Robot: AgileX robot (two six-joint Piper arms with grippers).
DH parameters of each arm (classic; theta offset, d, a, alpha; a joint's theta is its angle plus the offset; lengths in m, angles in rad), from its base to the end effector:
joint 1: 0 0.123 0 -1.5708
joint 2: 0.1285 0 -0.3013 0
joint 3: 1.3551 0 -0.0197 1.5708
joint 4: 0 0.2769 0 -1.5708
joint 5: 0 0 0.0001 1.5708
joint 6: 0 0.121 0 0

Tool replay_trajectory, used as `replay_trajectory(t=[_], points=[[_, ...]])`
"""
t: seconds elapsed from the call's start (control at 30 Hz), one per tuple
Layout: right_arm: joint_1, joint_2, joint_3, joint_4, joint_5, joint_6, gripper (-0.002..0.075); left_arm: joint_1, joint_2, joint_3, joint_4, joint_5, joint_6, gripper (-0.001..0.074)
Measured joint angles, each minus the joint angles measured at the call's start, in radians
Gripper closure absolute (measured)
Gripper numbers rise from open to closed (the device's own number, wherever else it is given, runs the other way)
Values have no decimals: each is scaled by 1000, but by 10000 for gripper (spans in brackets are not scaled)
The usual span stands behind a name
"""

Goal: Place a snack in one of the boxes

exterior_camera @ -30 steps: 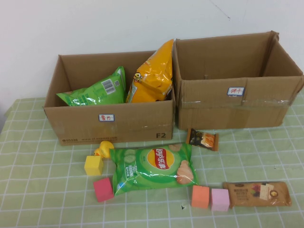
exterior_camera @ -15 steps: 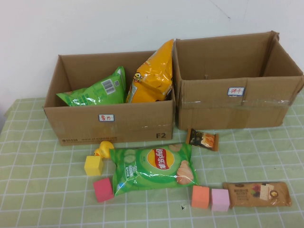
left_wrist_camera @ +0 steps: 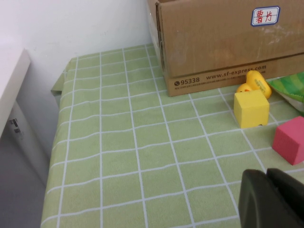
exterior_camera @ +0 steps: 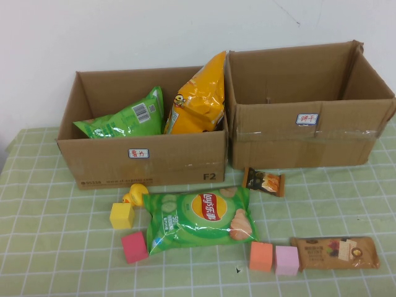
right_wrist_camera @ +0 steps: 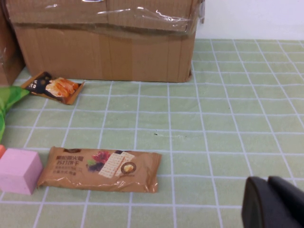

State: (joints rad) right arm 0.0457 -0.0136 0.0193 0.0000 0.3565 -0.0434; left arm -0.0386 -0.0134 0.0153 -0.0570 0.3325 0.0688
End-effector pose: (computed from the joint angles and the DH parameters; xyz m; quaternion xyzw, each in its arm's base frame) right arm 0.0914 0.0042 0.1668 -0.0355 0.7966 0.0007 0.6035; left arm 0.0920 -0.0058 0.1712 0.0268 0.7883 -0.0146 0.6146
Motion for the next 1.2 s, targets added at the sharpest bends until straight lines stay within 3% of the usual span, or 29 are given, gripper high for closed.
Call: replay_trajectory(t=[1.2], points=[[0,0,0,-14,0,5,728,0,0,0,0,0,0,736]])
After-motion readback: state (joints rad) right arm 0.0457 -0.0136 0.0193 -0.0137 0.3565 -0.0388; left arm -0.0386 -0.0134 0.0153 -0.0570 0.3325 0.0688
